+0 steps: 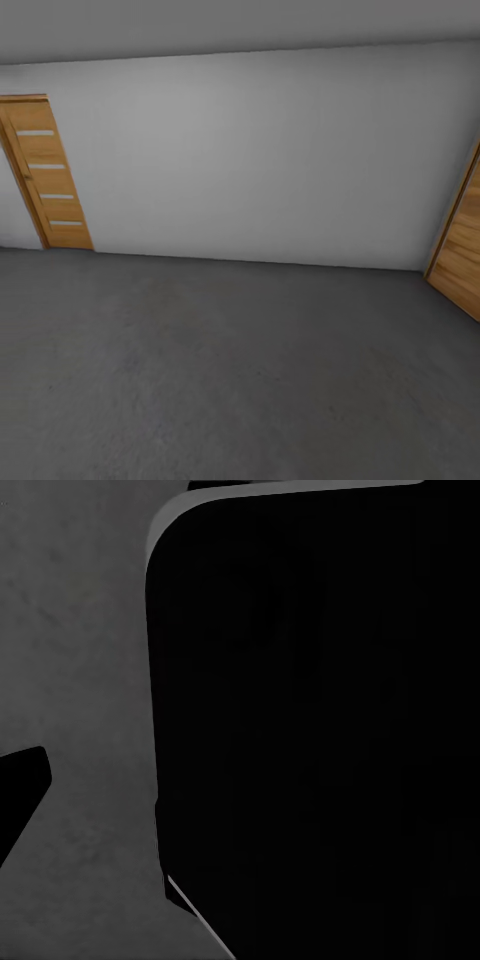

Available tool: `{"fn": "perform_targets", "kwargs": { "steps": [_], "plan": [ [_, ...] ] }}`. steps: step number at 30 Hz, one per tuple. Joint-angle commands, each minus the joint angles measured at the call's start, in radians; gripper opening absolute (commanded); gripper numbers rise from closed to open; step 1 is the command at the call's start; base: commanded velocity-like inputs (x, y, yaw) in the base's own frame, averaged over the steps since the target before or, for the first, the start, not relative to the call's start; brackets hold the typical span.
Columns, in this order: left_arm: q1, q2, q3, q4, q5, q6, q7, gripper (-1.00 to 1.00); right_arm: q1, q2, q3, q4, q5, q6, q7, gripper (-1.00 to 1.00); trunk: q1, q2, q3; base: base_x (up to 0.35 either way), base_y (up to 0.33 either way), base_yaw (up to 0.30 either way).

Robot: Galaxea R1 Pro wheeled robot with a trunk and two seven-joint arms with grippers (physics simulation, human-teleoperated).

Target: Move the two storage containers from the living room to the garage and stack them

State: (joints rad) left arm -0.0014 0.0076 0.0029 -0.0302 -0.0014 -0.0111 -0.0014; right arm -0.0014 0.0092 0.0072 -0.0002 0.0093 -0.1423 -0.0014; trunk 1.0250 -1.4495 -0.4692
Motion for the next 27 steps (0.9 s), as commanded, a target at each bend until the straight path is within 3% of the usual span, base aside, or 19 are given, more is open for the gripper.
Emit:
{"fn": "perform_targets", "kwargs": {
  "steps": [1,27],
  "plan": [
    [0.0,0.0,0.0,-0.001,0.0,-0.001,0.0,1.0,0.0,0.0,0.0,0.0,0.001,-0.003,0.0,1.0,0.0,0.0,-0.001,0.0,0.0,0.3],
    [0.0,0.0,0.0,-0.001,0.0,-0.001,0.0,1.0,0.0,-0.007,0.0,0.005,-0.002,-0.005,0.0,1.0,0.0,0.0,-0.001,0.0,0.0,0.3]
  ]
}}
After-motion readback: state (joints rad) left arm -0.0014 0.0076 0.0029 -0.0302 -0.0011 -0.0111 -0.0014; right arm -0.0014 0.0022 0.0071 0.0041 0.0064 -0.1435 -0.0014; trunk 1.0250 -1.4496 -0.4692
